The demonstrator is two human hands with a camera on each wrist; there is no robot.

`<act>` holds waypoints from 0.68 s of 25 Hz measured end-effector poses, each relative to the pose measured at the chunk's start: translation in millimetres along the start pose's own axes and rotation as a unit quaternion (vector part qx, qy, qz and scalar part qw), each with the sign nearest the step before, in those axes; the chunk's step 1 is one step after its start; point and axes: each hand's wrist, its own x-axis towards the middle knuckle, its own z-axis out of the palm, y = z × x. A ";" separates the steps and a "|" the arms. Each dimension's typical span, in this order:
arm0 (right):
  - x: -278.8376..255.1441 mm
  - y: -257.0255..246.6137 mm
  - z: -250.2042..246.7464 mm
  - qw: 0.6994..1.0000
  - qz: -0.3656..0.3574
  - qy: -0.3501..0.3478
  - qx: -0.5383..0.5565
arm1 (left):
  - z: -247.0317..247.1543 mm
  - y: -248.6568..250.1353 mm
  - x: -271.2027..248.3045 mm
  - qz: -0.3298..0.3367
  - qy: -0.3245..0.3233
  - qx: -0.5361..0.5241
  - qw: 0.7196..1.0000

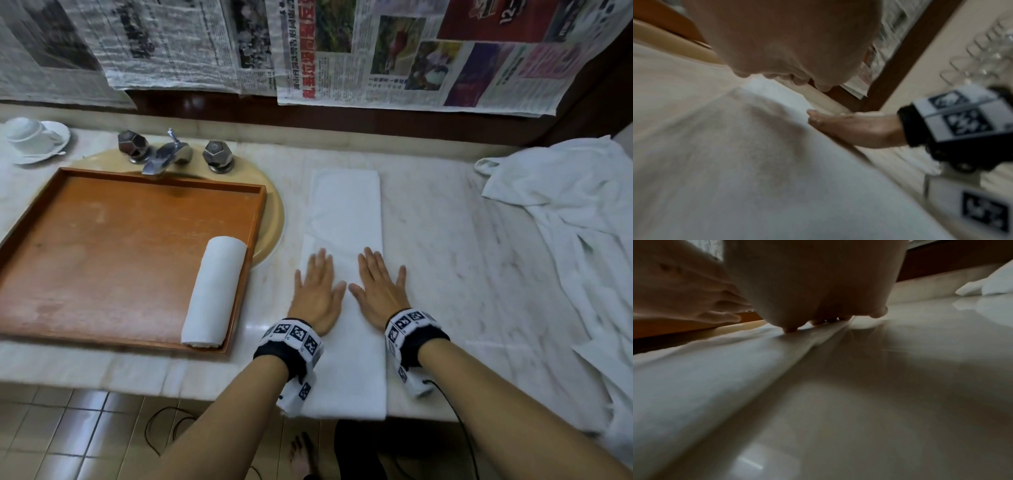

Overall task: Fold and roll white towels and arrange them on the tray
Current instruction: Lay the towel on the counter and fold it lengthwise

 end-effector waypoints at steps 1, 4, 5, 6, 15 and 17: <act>0.7 4.9 -1.3 1.000 -0.004 0.004 0.002 | 3.9 -1.8 9.9 0.031 -0.043 0.017 0.998; 3.3 10.5 -5.8 0.999 -0.001 0.038 -0.018 | 4.2 -9.8 33.8 -0.116 -0.042 0.025 0.992; 6.1 11.8 -8.9 0.999 0.000 0.049 -0.022 | 1.0 -7.1 42.5 -0.166 -0.014 0.012 0.986; 10.9 12.3 -12.6 0.998 -0.001 0.060 -0.023 | -1.2 -1.4 51.4 -0.155 0.004 0.007 0.988; 56.0 13.0 -44.9 1.000 0.026 0.006 -0.007 | -19.3 9.6 116.0 -0.101 -0.006 -0.005 0.995; 61.1 13.5 -47.0 0.999 0.033 -0.004 -0.003 | -17.8 6.8 126.4 -0.001 -0.058 0.030 0.998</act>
